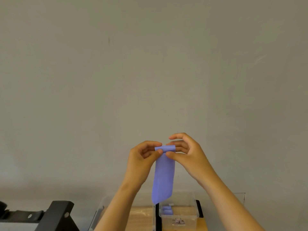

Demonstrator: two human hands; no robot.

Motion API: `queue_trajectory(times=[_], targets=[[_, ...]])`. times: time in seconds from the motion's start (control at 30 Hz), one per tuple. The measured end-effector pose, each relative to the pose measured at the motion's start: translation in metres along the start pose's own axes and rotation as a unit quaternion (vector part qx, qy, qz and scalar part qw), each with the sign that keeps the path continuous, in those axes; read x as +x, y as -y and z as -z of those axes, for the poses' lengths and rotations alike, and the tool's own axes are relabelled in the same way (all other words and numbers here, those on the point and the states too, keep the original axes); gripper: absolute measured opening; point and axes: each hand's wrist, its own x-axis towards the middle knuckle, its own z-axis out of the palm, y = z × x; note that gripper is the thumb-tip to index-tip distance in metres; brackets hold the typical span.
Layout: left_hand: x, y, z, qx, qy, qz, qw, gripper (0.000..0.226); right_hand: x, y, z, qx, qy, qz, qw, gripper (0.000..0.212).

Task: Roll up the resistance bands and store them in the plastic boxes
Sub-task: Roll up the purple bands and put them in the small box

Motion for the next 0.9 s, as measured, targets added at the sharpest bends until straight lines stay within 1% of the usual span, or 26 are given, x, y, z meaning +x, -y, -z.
queue_trajectory(times=[0.13,0.23,0.3,0.4,0.5,0.6,0.7,0.77,0.9], targets=[[-0.001,0.002,0.000,0.006,0.004,-0.003,1.000,0.019,0.001,-0.002,0.000,-0.005,-0.021,-0.009,1.000,0.012],[-0.002,0.003,-0.001,-0.017,0.024,0.006,1.000,0.018,0.001,-0.001,-0.001,-0.007,-0.023,0.002,1.000,0.015],[-0.003,0.004,-0.003,-0.043,0.045,0.038,0.997,0.014,0.001,0.000,-0.001,-0.018,-0.021,0.006,1.000,0.018],[0.000,0.007,-0.005,-0.031,0.045,0.058,0.997,0.012,-0.001,0.000,-0.002,-0.036,-0.016,0.012,0.999,0.021],[0.002,0.009,-0.004,-0.015,0.025,0.054,0.998,0.006,-0.004,-0.002,-0.003,-0.029,-0.017,0.014,0.999,0.024],[0.001,0.010,-0.003,-0.014,-0.006,0.046,0.999,0.009,-0.005,-0.007,-0.005,-0.007,-0.046,-0.005,0.999,0.026],[-0.001,0.010,-0.006,-0.024,-0.038,0.035,0.998,0.011,-0.003,-0.009,-0.007,0.011,-0.100,-0.021,0.995,0.019],[-0.004,0.011,-0.011,-0.036,-0.057,0.031,0.997,0.012,-0.002,-0.011,-0.009,0.004,-0.120,-0.021,0.993,0.012],[-0.007,0.012,-0.022,-0.064,-0.081,0.036,0.994,0.015,-0.001,-0.013,-0.013,-0.022,-0.149,-0.009,0.989,0.012]])
